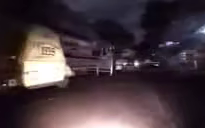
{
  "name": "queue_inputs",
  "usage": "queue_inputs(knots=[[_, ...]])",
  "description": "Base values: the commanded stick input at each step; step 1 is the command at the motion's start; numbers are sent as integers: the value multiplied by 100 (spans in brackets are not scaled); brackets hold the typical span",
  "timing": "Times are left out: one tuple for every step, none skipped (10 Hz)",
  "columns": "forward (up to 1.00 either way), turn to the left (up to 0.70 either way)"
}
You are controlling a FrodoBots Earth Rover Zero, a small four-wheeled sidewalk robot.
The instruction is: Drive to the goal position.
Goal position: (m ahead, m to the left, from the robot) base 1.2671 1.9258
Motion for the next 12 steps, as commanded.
queue_inputs(knots=[[-50,-27],[-50,-27],[-50,-27],[-50,-27],[-50,-27],[-50,-27],[-50,-27],[-39,-31],[0,-45],[-7,-42],[-48,-28],[-2,-44]])
